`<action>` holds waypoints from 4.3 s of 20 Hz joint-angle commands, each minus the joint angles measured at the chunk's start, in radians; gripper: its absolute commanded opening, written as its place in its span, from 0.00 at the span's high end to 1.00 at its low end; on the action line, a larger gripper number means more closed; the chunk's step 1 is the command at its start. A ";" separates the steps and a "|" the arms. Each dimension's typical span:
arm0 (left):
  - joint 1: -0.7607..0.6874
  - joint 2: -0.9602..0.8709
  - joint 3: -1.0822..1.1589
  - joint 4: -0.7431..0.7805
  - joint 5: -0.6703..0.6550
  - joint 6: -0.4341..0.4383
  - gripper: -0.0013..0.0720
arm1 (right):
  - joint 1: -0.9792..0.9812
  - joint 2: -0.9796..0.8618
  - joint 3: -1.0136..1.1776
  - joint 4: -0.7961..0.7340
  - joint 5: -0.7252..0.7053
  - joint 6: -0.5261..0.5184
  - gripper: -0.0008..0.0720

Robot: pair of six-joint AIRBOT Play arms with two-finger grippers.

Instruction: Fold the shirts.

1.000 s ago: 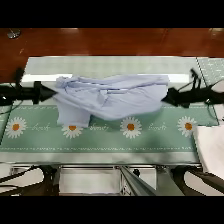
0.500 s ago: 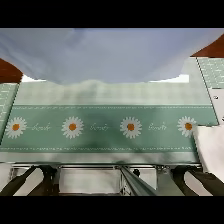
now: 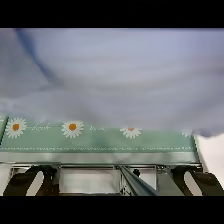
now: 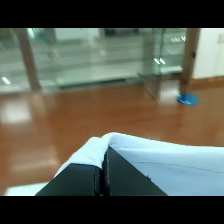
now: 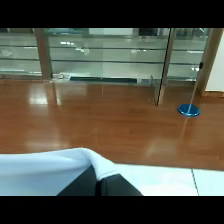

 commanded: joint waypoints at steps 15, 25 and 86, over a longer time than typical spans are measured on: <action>-0.224 -0.460 -0.397 0.352 0.224 -0.148 0.95 | 0.001 -0.231 -0.774 0.107 -0.238 -0.020 0.96; -0.160 -0.908 -0.397 0.231 0.444 -0.430 0.95 | 0.001 -0.951 -0.476 0.237 -0.481 -0.047 0.96; 0.307 -0.628 -1.282 -0.591 0.032 0.282 0.95 | -0.327 -0.137 -1.498 0.148 -0.284 -0.024 0.21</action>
